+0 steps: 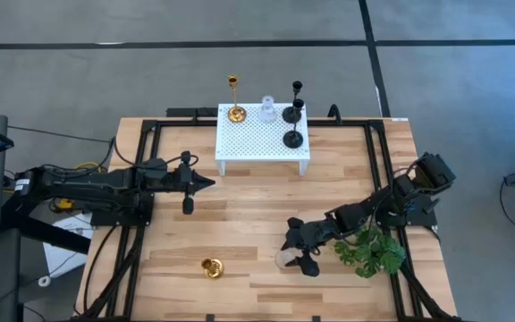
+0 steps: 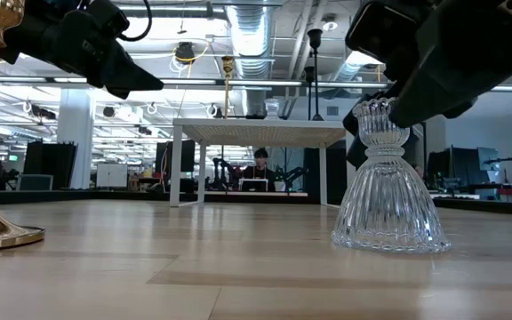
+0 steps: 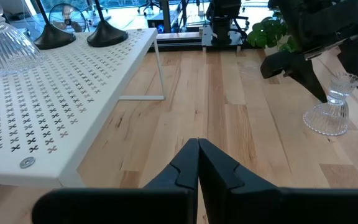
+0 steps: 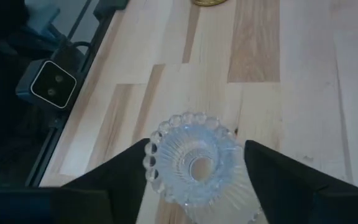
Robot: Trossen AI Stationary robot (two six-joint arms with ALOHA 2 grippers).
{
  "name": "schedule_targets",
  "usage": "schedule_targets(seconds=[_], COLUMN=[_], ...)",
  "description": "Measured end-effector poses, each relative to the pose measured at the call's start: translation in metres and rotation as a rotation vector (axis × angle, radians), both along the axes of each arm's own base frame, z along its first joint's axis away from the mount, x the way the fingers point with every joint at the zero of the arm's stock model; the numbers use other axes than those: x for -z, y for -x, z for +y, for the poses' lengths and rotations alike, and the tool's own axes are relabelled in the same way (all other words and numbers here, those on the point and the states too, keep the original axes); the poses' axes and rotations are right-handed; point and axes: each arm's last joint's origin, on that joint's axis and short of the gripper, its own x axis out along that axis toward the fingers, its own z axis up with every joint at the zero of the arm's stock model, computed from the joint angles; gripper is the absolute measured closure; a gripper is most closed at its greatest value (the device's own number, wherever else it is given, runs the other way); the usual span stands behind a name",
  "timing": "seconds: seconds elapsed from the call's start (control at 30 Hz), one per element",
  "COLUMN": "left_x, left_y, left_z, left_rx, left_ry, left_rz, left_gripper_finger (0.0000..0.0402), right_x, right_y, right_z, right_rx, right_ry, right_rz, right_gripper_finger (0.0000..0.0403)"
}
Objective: Pick & Place candle stick holders
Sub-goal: Put the transparent candle holder on the shelf aligned with the other transparent candle holder
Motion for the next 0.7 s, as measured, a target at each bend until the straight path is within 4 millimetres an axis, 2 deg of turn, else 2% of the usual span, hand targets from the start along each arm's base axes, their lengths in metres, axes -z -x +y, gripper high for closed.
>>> schedule_targets(seconds=[0.3, 0.47, 0.7], left_x=[0.0, 0.0, 0.0], left_y=[0.0, 0.0, 0.0], left_z=[0.0, 0.0, 0.0], left_rx=[0.0, 0.0, 0.0], left_ry=[0.0, 0.0, 0.0], left_rz=[0.0, 0.0, 0.0], left_gripper_finger=[0.0394, 0.0394, 0.0394], right_x=[-0.001, -0.009, -0.041], right_y=[-0.003, -0.002, -0.006], right_z=[-0.006, -0.013, -0.029], right_rx=[0.047, 0.063, 0.121], right_ry=[-0.049, -0.071, -0.037], right_rz=[0.02, 0.018, 0.018], right_gripper_finger=[0.0281, 0.0281, 0.0281])
